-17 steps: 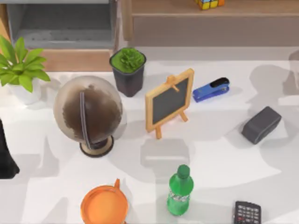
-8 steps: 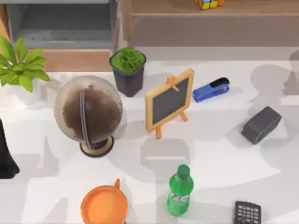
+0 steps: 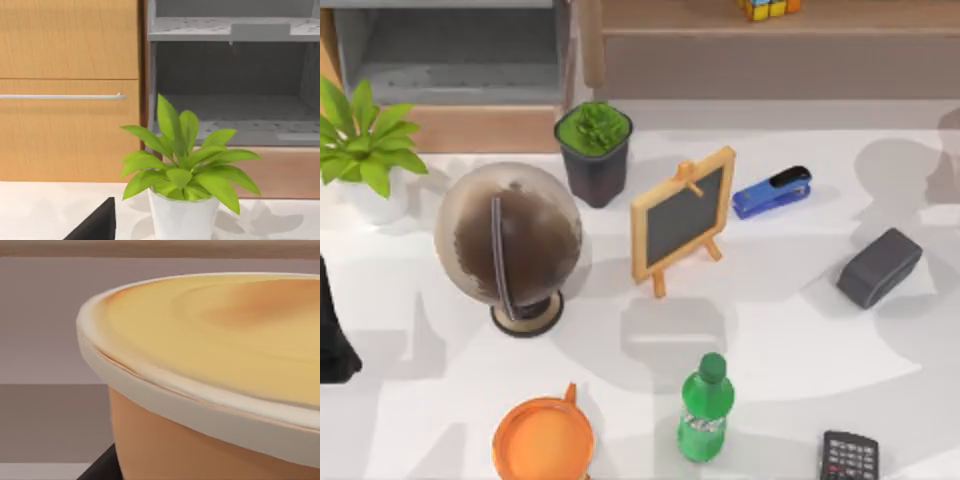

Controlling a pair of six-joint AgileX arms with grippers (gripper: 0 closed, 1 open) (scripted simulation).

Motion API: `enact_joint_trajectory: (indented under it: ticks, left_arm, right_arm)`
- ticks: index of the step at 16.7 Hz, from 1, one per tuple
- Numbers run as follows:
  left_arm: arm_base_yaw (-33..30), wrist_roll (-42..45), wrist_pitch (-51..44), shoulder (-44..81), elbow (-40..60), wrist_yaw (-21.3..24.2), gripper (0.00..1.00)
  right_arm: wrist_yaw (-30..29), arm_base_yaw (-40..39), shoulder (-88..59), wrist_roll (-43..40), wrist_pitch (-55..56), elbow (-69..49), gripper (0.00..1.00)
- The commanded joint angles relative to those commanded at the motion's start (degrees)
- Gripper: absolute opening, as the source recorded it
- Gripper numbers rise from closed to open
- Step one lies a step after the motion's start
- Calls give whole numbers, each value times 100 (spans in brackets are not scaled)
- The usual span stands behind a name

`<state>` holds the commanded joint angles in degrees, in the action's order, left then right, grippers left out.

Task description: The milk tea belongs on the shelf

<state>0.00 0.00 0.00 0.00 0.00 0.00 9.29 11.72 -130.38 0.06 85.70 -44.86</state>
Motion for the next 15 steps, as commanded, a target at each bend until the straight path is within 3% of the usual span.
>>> enact_joint_trajectory:
  ticks: [15]
  left_arm:
    - [0,0,0,0,0,0,100]
  right_arm:
    - [4,11,247,11,-205,41,0]
